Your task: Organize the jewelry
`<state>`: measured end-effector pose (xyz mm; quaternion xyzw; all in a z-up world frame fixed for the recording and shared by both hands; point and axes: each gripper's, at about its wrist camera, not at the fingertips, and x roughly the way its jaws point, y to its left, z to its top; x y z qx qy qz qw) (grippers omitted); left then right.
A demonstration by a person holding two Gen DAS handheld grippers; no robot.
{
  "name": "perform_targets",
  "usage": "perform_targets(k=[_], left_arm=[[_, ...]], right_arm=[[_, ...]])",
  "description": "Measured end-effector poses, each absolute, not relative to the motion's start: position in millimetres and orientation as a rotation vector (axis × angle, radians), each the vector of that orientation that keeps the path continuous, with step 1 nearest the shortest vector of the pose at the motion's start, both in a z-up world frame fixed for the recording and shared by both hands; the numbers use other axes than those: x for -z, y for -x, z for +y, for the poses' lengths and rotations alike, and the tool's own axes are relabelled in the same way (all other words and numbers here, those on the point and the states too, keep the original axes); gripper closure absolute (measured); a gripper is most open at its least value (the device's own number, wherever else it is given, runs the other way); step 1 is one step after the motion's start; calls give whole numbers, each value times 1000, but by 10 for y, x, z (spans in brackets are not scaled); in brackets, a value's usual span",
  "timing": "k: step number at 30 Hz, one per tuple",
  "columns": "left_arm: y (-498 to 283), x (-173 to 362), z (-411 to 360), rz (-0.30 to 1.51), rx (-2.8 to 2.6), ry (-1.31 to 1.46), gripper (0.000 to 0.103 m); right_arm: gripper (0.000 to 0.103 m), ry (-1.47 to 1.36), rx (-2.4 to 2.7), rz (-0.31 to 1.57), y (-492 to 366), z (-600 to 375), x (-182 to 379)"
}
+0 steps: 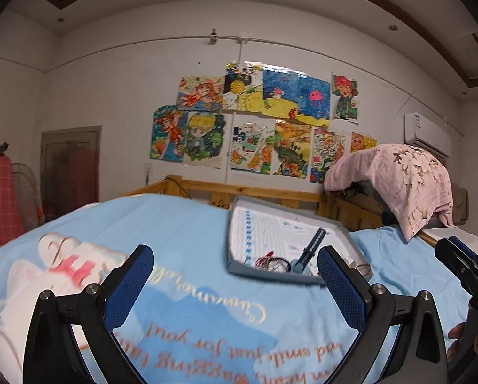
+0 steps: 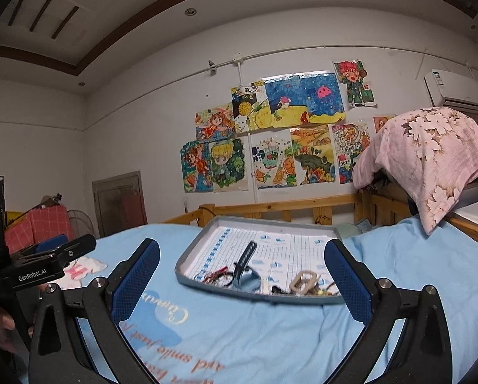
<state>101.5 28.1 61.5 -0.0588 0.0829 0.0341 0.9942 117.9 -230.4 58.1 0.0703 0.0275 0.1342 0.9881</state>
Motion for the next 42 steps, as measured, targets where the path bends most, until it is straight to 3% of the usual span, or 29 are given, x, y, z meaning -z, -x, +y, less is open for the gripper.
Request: perform_targets(k=[16,42], left_arm=[[-651,-234,69,183,-27,41,0],[-637,-17,67,225,-23,47,0]], right_arm=[[2,-61,-125,100,-669,-2389,-314],[1,-71,-114,168,-765,-2361,-31]])
